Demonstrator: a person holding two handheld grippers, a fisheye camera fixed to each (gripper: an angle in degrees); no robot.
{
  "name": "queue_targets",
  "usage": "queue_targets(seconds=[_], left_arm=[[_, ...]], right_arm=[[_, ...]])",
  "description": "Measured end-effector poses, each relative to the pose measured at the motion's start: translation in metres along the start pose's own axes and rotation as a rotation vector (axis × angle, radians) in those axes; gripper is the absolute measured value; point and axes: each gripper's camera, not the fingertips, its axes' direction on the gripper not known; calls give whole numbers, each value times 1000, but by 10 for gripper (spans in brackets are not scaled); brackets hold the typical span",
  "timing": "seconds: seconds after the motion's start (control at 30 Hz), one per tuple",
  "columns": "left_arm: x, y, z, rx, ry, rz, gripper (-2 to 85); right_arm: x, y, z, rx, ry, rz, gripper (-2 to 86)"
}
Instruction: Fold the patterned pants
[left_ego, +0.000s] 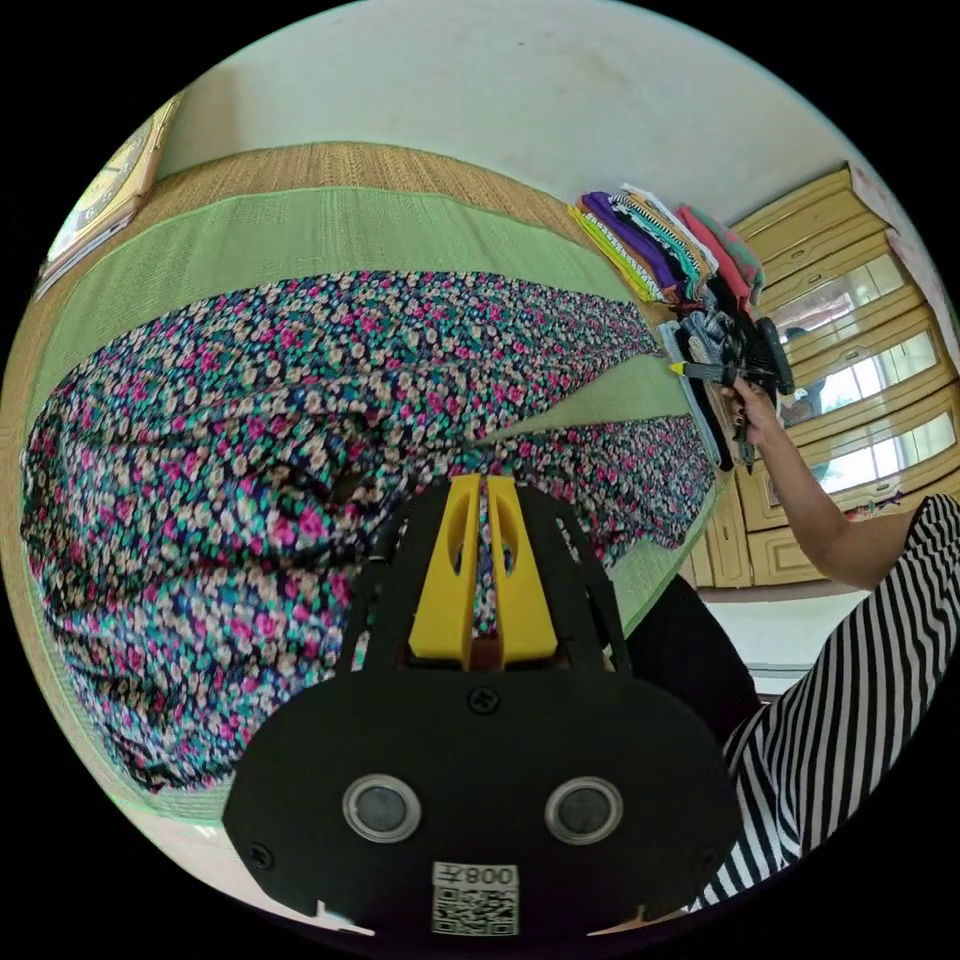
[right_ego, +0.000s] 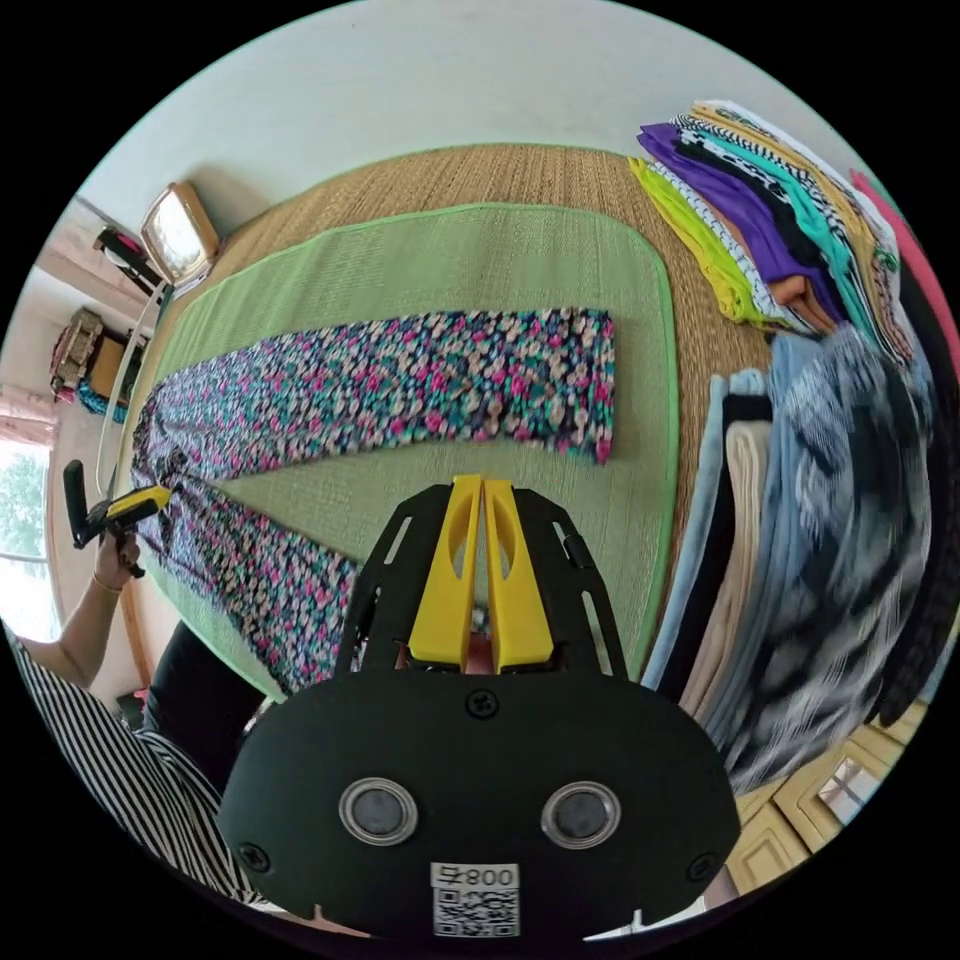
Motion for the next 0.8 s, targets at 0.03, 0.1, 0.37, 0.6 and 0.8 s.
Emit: queue_targets(seconds=[0.03,0.1,0.37,0.6,0.8], left_arm=[[-4,9,-1,-5,1,-26,4],[-9,18,-2,3,29,-56,3],[-16,21,-4,-45,-59,-73,1],[-7,53,-35,-32,-15,-37,1],[-2,106,-41,-157,9,-28,0]], right_arm=[[-1,18,2,-8,-10,22,-4],[-1,42,10,-26,-14,72,-4],[24,42,42,-9,-58,201,-4],[20,16,47,-4,-38,151,-3],[-20,53,53,0,-74,62,-3]])
